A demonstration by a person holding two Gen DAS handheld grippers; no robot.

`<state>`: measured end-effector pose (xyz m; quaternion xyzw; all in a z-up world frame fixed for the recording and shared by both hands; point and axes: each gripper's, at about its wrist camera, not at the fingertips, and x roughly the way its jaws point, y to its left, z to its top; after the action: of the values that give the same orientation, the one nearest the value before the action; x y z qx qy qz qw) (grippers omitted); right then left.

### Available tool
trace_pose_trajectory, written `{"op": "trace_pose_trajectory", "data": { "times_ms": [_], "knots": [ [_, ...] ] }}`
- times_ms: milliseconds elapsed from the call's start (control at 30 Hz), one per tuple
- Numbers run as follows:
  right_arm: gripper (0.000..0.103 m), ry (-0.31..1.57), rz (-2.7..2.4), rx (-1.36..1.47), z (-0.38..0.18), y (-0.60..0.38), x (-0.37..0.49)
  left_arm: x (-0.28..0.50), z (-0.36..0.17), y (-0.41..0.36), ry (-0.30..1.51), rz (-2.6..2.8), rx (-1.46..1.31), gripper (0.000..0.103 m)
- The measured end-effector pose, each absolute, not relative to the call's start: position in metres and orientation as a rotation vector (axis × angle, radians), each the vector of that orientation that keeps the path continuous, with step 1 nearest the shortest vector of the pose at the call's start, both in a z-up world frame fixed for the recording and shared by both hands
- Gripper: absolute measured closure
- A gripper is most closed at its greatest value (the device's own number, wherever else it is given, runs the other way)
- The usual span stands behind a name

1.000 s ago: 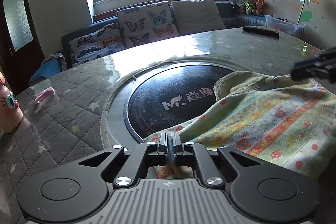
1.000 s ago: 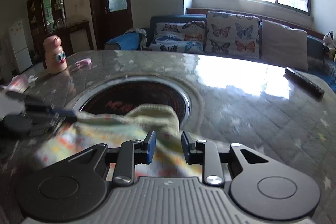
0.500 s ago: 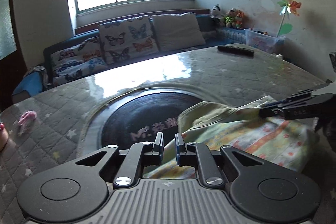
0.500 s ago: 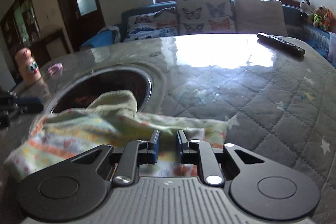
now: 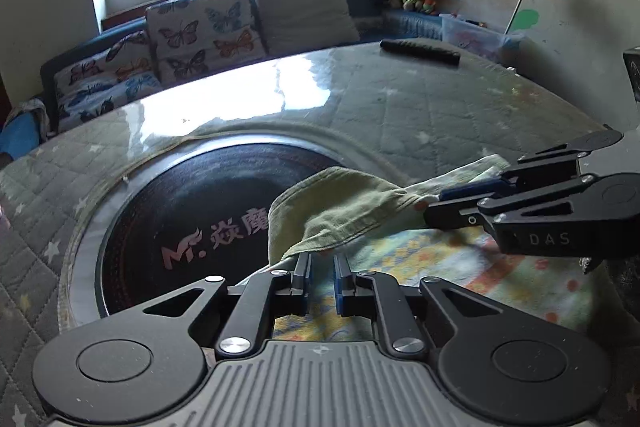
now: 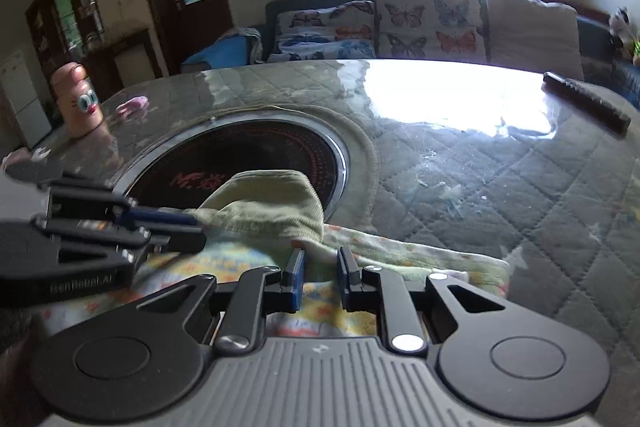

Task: Fold clothes
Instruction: 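Lay the folded hem onto the shirt and open both grippers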

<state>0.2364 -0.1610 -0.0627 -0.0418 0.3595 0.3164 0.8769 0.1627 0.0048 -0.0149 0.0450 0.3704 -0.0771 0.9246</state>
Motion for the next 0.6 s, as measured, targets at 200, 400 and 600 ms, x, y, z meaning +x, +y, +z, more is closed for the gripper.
{"op": "trace_pose_trajectory", "data": {
  "times_ms": [200, 400, 600],
  "knots": [
    [0.086, 0.712, 0.661, -0.087, -0.057, -0.162, 0.232, 0.151, -0.007, 0.005, 0.731, -0.154, 0.089, 0.084],
    [0.085, 0.677, 0.706, -0.114, -0.044, -0.171, 0.200, 0.120, 0.007, -0.004, 0.671, -0.202, 0.094, 0.072],
    [0.081, 0.646, 0.763, -0.169, -0.046, -0.164, 0.162, 0.092, 0.003, -0.015, 0.644, -0.237, 0.116, 0.072]
  ]
}}
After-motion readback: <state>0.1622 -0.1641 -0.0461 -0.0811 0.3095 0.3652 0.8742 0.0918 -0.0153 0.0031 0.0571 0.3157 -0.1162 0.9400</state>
